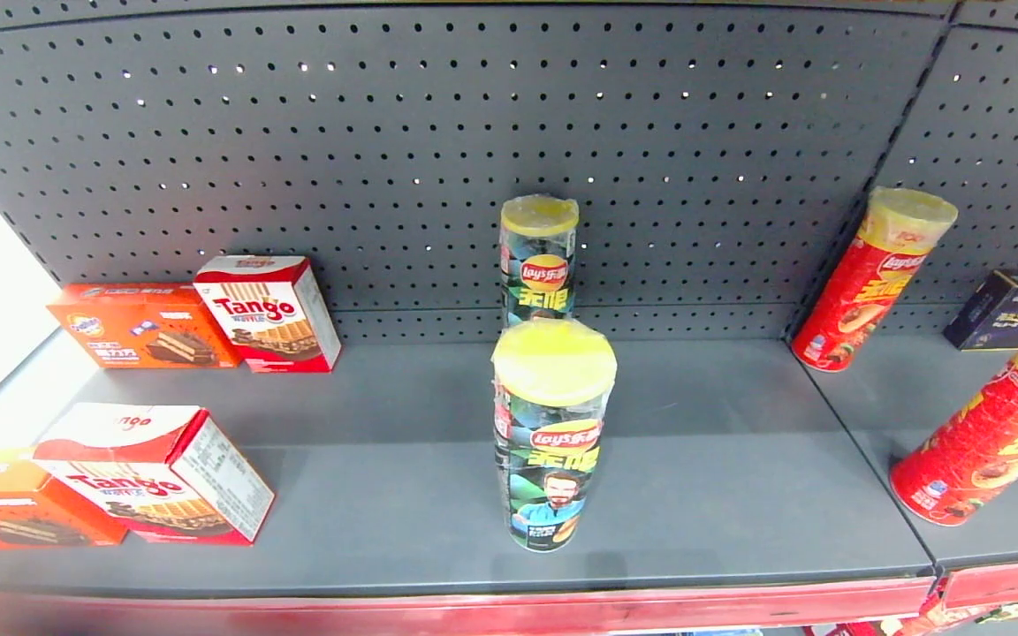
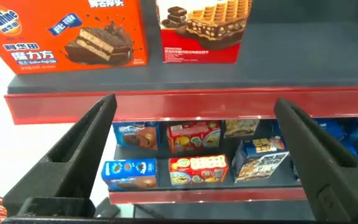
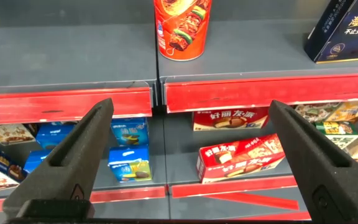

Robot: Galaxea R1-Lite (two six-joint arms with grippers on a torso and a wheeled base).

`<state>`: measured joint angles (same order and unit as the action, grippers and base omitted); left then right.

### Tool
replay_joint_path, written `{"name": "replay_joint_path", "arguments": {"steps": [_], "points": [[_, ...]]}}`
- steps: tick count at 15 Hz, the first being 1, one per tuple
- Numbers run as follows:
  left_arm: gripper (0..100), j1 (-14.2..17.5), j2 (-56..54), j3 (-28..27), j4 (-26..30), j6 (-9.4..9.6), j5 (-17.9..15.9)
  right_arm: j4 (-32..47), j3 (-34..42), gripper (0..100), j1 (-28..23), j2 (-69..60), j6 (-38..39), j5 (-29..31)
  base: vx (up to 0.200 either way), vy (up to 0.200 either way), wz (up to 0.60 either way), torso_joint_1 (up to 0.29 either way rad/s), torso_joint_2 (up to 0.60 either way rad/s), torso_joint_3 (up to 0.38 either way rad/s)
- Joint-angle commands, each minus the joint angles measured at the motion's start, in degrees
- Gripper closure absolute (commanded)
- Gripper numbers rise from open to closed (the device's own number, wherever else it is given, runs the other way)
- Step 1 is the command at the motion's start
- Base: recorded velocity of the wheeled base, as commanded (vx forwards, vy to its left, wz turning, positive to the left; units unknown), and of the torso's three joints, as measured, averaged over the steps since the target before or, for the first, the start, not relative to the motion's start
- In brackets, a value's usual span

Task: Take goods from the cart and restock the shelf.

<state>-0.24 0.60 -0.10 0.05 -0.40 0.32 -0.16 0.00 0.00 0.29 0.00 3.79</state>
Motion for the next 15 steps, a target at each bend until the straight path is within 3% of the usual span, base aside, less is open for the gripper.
{"name": "replay_joint_path", "arguments": {"steps": [1,6,9,15], "points": [[0,0.0,0.1,0.0,0.0,-0.04,0.0,0.0,0.0,0,0.0,0.1,0.0,0.0,0.000,0.000,0.00,0.000,0.00,0.000],[0,0.0,0.1,0.0,0.0,-0.04,-0.1,0.1,0.0,0,0.0,0.1,-0.3,-0.5,0.000,0.000,0.00,0.000,0.00,0.000],[0,0.0,0.1,0.0,0.0,-0.13,0.2,0.1,0.0,0,0.0,0.1,-0.3,-0.5,-0.200,0.000,0.00,0.006,0.00,0.002],[0,0.0,0.1,0.0,0.0,0.05,-0.1,0.1,0.0,0,0.0,0.1,-0.3,-0.5,0.000,0.000,0.00,0.000,0.00,0.000]]}}
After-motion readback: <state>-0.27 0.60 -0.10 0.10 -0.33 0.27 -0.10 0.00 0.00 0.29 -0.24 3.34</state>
